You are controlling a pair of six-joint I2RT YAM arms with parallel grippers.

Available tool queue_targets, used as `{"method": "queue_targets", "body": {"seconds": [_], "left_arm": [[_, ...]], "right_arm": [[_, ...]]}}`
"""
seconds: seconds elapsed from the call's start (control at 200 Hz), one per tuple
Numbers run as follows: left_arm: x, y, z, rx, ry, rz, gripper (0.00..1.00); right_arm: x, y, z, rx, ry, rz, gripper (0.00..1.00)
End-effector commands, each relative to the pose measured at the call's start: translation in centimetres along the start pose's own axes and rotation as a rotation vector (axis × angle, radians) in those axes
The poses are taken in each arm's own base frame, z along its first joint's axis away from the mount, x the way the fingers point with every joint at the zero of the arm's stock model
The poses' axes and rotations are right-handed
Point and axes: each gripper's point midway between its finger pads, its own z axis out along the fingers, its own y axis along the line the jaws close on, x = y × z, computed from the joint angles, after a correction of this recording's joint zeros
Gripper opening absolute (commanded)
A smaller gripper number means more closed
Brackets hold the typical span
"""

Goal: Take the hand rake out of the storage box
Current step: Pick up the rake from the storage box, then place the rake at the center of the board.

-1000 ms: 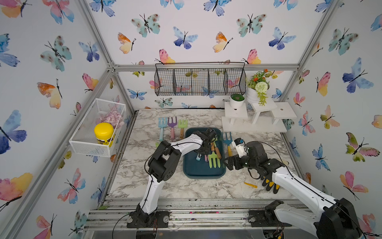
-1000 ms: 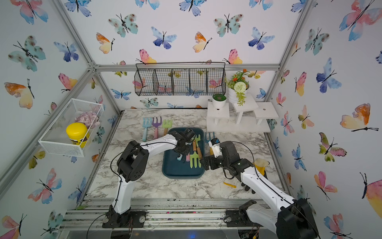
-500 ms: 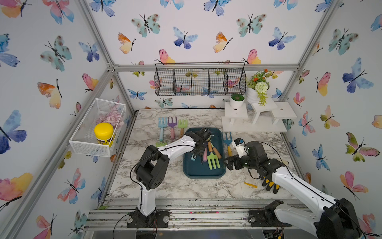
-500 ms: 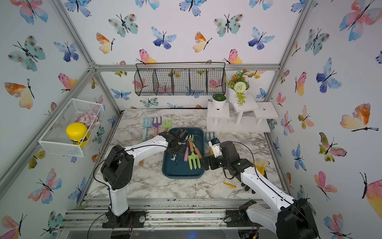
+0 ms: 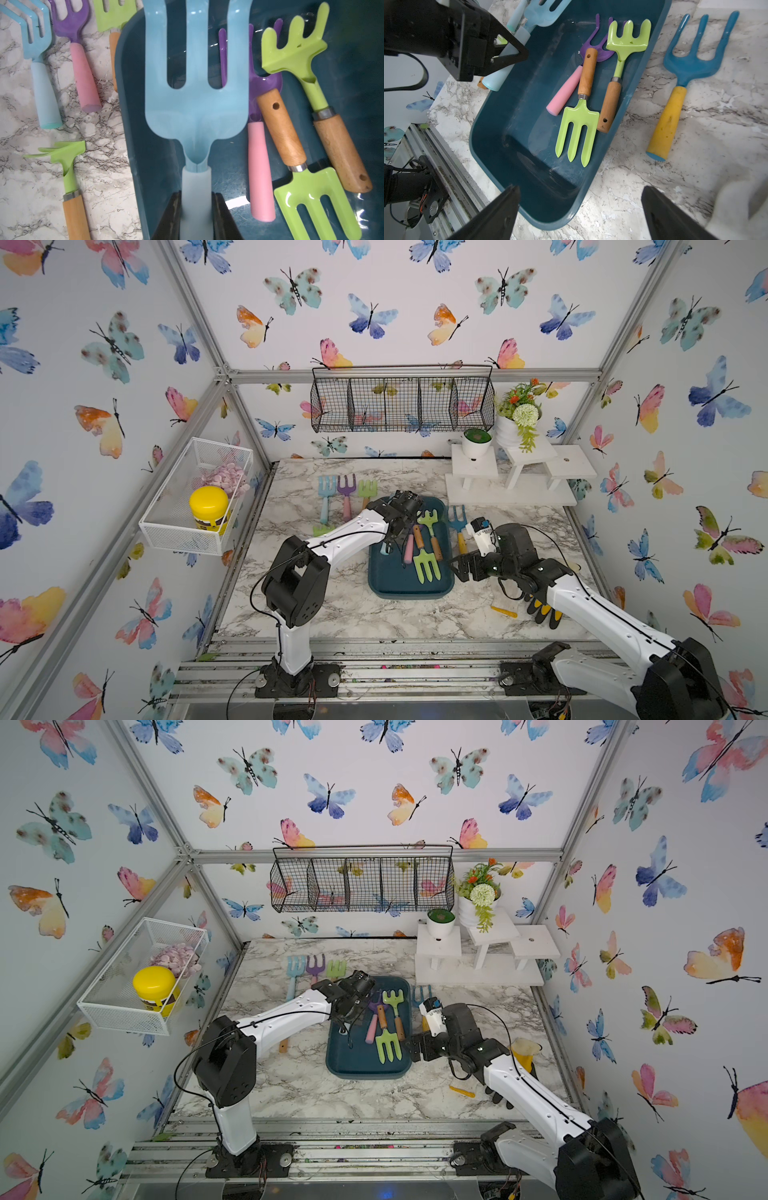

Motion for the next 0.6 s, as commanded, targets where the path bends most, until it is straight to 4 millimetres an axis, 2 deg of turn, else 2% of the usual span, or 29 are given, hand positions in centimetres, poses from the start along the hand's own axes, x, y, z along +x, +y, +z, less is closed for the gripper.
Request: {"method": "queue_targets", "body": {"seconds": [0.0, 0.2, 0.596], "left_arm": [[-0.8, 1.2, -2.5, -0.016, -0.056, -0.042, 0.10], [-0.4, 2.6, -4.4, -0.019, -0.093, -0.093, 0.10], [3.8, 7.3, -5.1, -0.021, -0.079, -0.221, 0.08]], "right_arm": [[0.3, 0.0, 0.1, 0.002, 0.007, -0.003, 0.98], [0.3, 0.1, 0.0, 0.001, 0.003, -0.003, 0.98], [0.2, 0.4, -0.3, -0.007, -0.006, -0.005, 0.98]]}}
